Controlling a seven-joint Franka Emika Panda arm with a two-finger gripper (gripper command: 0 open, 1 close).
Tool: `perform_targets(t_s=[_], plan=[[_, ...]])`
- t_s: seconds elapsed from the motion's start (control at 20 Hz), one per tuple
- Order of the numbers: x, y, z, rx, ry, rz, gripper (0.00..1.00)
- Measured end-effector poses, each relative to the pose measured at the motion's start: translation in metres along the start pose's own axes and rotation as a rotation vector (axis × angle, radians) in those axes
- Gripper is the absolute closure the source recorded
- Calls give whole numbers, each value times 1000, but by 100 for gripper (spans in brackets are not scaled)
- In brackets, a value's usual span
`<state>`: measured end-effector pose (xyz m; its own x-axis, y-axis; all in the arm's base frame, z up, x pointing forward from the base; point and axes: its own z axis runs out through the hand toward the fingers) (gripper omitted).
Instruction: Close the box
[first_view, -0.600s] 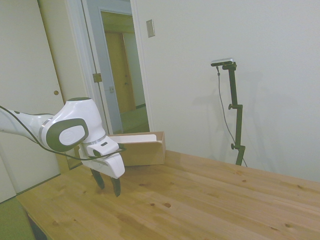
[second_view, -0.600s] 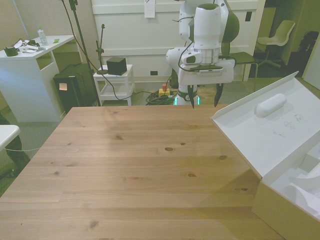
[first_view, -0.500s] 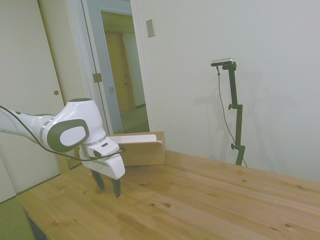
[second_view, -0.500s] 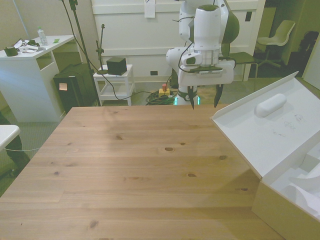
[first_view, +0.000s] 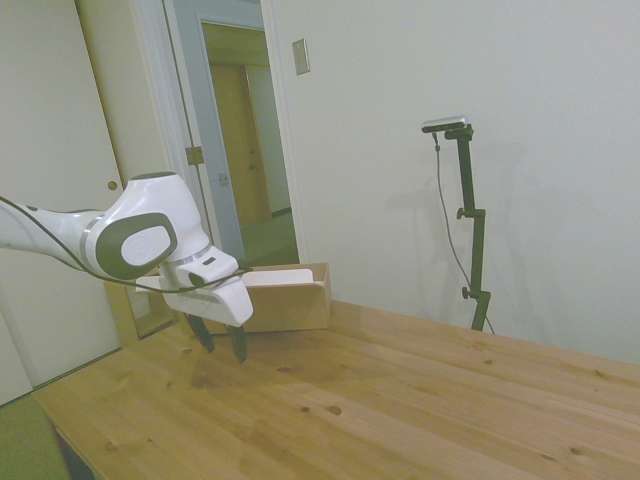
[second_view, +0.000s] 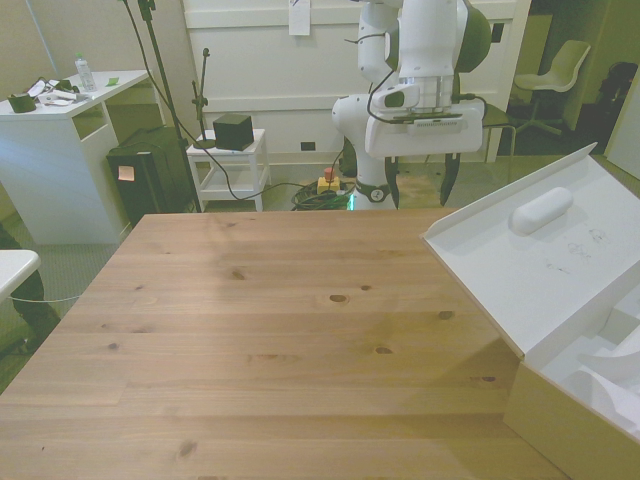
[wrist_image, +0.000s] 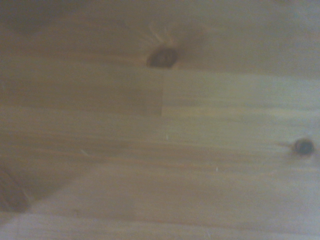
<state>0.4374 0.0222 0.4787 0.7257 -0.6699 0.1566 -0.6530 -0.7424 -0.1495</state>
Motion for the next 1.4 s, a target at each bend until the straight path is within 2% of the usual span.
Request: perform_targets(t_s=[0.55,0.75,1.1,1.4], plan=[[54,-91,-12,12,72,-177,0],[83,-126,-26,24,91,-193,0],[113,-193,-83,56,108,-227,0],[154,-230,-85,70,157,-252,0]])
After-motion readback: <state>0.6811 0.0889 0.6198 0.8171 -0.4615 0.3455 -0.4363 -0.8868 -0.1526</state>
